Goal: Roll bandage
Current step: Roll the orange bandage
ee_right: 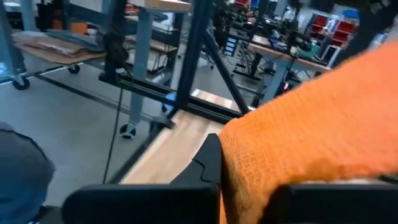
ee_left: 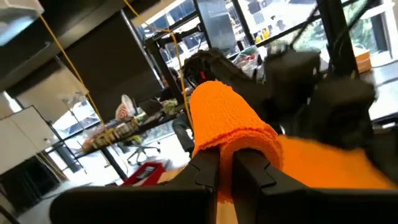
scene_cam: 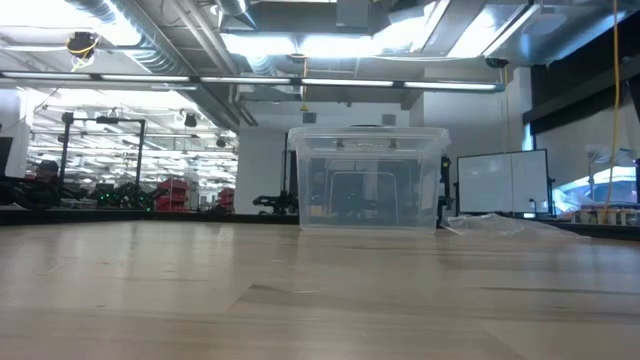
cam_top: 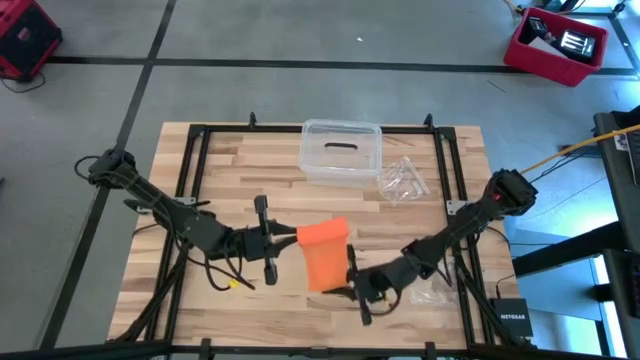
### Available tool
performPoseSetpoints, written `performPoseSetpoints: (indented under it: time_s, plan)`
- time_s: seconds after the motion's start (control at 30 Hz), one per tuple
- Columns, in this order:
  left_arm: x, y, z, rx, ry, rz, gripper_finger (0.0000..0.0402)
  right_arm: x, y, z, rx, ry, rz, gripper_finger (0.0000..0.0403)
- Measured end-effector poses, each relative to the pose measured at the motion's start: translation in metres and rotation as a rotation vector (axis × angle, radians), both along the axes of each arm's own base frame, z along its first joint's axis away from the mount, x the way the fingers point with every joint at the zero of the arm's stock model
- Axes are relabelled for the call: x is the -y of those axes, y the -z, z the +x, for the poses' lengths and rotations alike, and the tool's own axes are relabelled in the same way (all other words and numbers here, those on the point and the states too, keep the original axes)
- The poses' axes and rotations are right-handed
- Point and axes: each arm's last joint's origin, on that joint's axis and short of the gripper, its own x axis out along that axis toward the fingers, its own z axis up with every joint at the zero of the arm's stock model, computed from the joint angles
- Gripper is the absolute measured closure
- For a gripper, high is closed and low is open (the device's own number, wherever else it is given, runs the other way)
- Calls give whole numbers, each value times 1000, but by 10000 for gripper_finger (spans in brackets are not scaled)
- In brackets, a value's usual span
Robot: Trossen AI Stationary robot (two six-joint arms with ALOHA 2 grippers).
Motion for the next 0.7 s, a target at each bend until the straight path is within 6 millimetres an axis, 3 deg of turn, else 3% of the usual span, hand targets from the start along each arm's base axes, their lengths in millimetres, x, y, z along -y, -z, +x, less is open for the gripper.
performPoseSetpoints:
  time_s: [0.27, 0.43, 0.7]
  plan:
    - [-2, 19, 0, -45, -30, 45, 386, -32, -41, -4, -32, -10, -40, 401]
    - [-3, 37, -1, -86, -50, 67, 386, -47, -69, -10, 37, -17, -94, 401]
    - [-2, 57, -5, -126, -29, 57, 386, -48, -113, -7, 109, 47, -269, 401]
